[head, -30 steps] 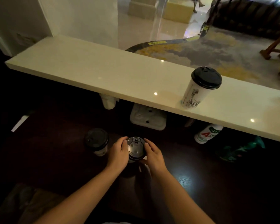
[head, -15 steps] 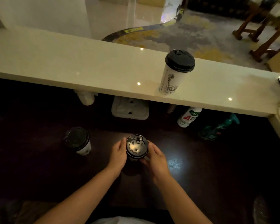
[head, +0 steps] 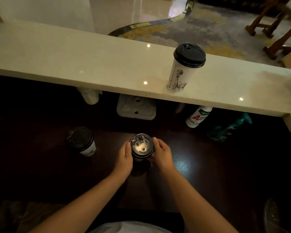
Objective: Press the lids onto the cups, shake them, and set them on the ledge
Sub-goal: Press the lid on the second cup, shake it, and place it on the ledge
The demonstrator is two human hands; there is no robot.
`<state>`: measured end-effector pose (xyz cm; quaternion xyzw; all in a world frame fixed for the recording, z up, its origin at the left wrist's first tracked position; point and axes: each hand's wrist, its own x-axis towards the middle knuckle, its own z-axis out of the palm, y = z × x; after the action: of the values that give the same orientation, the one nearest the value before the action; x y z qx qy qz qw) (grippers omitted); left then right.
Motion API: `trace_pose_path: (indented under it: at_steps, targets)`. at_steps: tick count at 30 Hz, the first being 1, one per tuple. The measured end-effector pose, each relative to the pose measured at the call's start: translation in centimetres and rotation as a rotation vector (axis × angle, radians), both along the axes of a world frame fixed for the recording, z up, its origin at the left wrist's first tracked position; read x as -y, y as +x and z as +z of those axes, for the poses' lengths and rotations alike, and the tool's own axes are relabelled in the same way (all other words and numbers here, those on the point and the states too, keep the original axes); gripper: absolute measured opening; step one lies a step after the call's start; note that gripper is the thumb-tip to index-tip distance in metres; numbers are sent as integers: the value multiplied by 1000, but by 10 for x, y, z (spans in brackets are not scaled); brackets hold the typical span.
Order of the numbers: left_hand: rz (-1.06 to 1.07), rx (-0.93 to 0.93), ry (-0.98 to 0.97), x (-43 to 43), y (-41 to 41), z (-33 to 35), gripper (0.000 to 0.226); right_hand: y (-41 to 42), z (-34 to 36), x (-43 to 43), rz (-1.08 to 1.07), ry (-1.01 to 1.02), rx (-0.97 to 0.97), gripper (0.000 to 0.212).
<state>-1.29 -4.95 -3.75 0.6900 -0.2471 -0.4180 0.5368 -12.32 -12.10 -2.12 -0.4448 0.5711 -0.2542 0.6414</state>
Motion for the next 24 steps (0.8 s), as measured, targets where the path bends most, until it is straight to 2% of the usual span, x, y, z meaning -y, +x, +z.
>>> trace_pose_path:
  at_steps: [3,6,9,12,15,17,21,23,24]
  targets:
    - [1,-104,23,-9,-4,-3,46,1,10,18,90,17,-61,21]
    - [-13,-230,3,-19,-14,3,34,9,15,36,145,41,-110,12]
    - [-100,-204,22,-26,-20,0,38,23,16,50,164,23,-126,3]
    - [-138,-178,64,-26,-20,-4,46,39,16,53,227,20,-184,22]
    - [-52,-278,109,-20,-20,2,66,49,16,51,331,50,-258,36]
    - [-9,-356,110,-16,-20,6,68,53,16,52,383,26,-308,37]
    - [-27,-384,138,-14,-19,12,61,50,16,51,419,-21,-322,38]
    - [-99,-406,163,-14,-12,15,62,44,22,50,403,-45,-266,42]
    - [-137,-400,171,-13,-6,18,64,39,27,51,358,-48,-198,37]
